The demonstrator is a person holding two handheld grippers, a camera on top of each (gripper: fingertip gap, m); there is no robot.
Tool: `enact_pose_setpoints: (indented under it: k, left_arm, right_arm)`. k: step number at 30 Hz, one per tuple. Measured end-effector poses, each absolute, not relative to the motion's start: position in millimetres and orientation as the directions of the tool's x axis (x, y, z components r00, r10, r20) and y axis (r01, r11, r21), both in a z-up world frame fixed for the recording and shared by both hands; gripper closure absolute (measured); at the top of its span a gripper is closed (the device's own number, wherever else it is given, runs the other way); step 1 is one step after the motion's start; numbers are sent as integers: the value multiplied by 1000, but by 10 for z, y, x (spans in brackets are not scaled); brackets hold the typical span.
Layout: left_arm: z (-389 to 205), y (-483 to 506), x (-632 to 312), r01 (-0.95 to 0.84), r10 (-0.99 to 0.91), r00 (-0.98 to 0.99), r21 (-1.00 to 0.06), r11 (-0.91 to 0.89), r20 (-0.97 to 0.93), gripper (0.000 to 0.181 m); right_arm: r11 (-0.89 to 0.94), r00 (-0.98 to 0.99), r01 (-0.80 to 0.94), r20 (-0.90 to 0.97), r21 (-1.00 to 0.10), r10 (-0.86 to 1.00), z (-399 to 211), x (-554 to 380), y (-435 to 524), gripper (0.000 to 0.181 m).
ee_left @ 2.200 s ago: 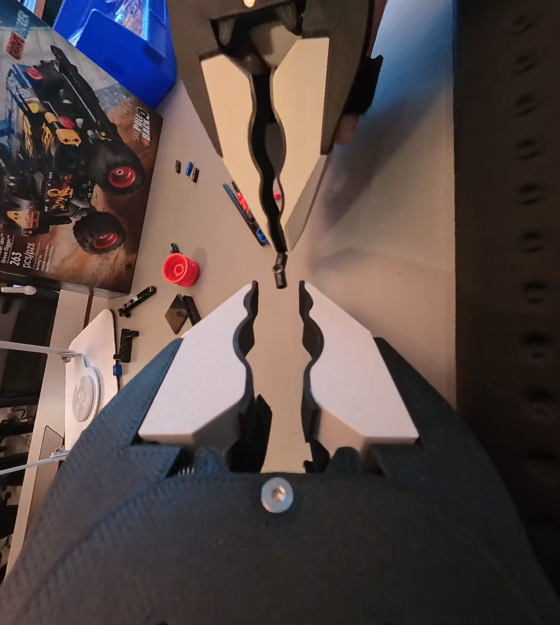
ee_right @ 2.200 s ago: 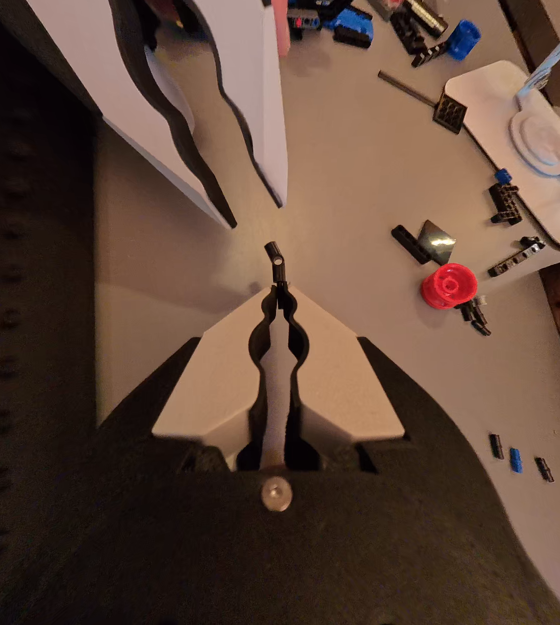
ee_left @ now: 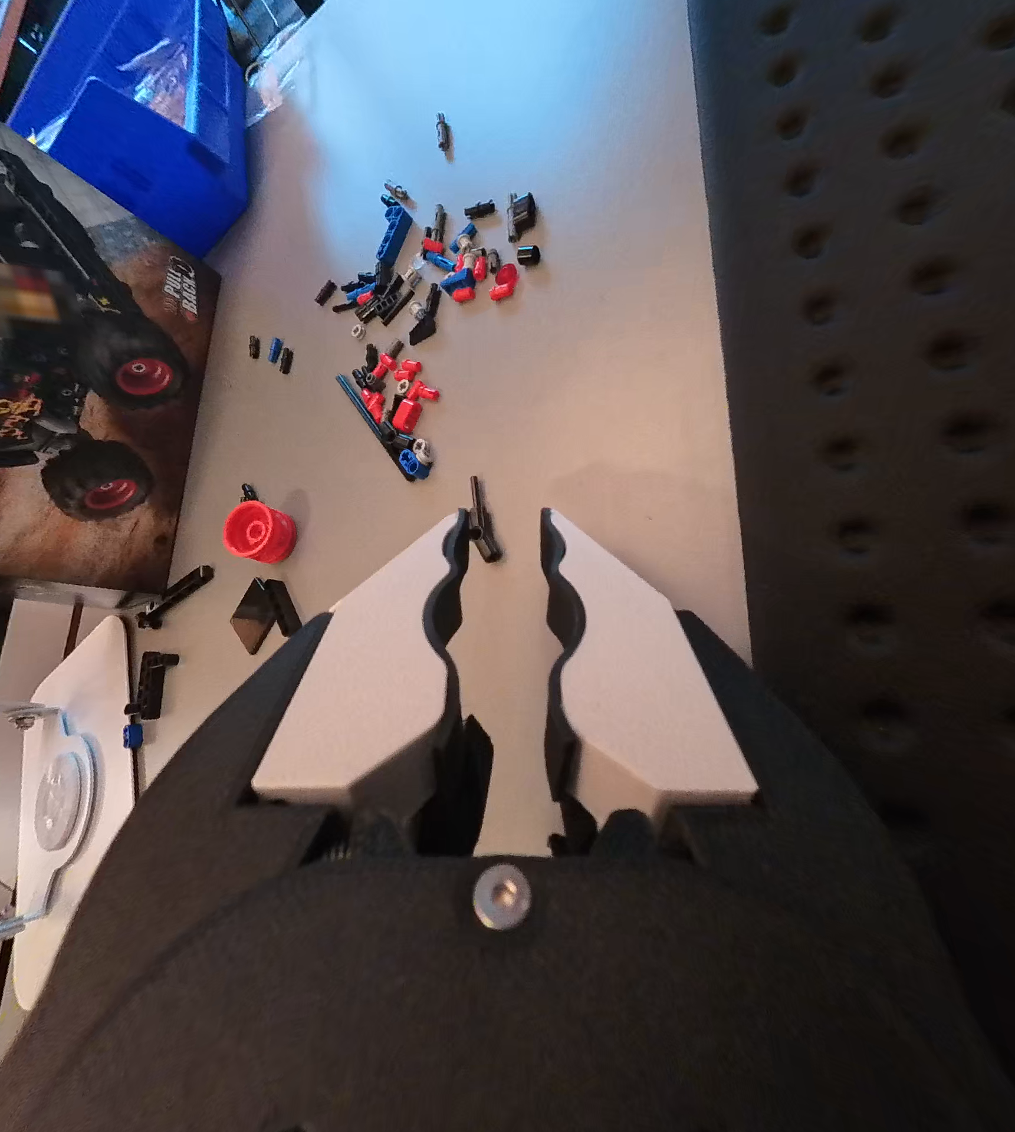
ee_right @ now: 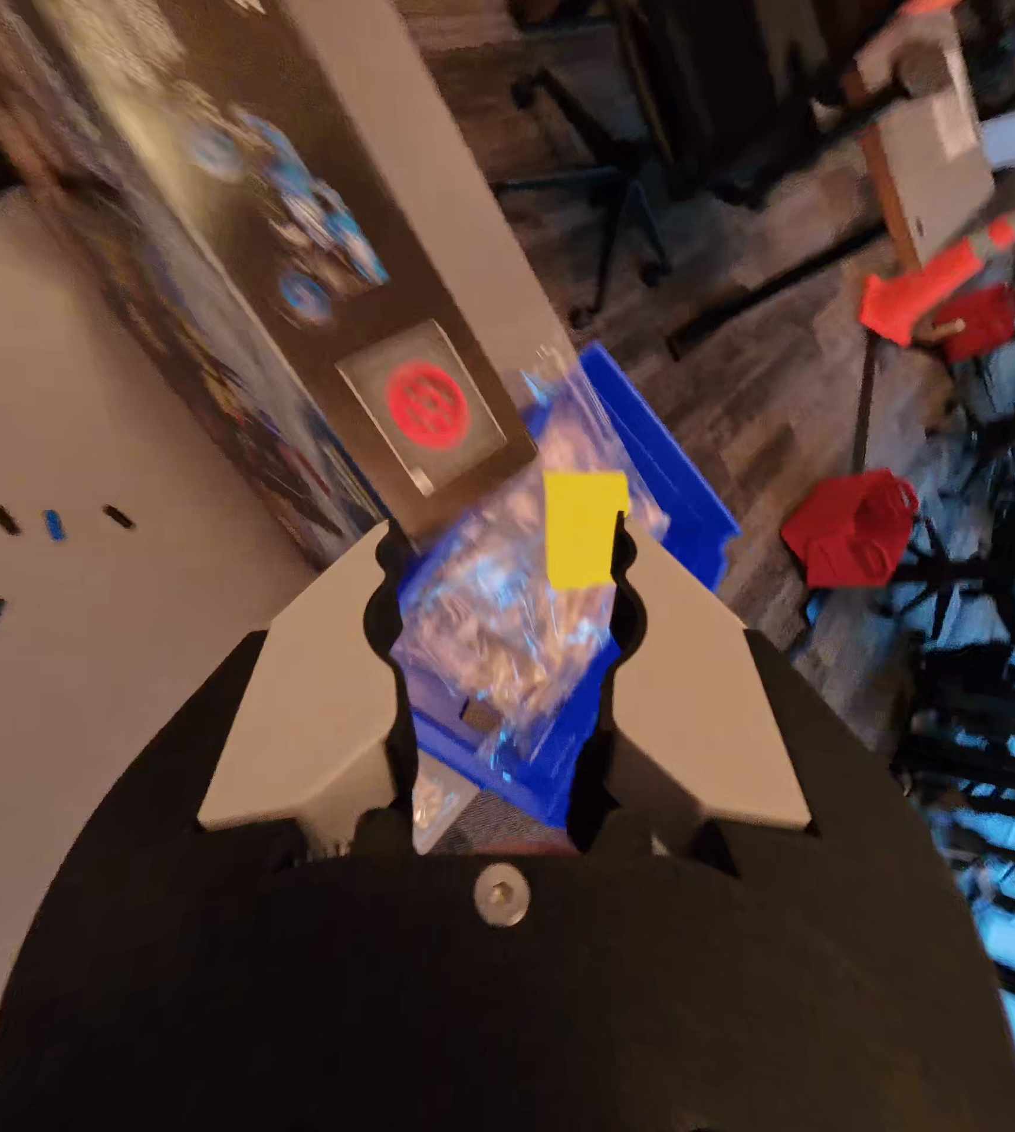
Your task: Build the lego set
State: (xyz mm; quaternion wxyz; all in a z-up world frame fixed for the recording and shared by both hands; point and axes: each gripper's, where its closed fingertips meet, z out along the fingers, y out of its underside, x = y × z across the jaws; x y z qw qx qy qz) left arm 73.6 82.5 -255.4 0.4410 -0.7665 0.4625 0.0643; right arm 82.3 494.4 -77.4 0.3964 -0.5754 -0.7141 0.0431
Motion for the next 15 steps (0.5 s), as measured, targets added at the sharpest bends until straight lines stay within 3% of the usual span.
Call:
enact_pose_setpoints:
  k: [4, 10, 15]
  left_arm:
    - [-2494, 822, 707, -771, -651, 552, -616, -159, -522, 161]
    - [-2550, 822, 758, -785, -650, 537, -601, -152, -537, 161]
    - [-2606, 868, 865, -790, -652, 531, -595, -149, -541, 161]
  right_arm:
    - [149, 117, 791, 387, -593, 915, -1051, 1512, 5311, 120]
    - [159, -42, 907, 292, -391, 956, -2259, 1982, 5327, 126]
    - [201, -111, 927, 279, -317, 954, -2728, 1952, 5371, 132]
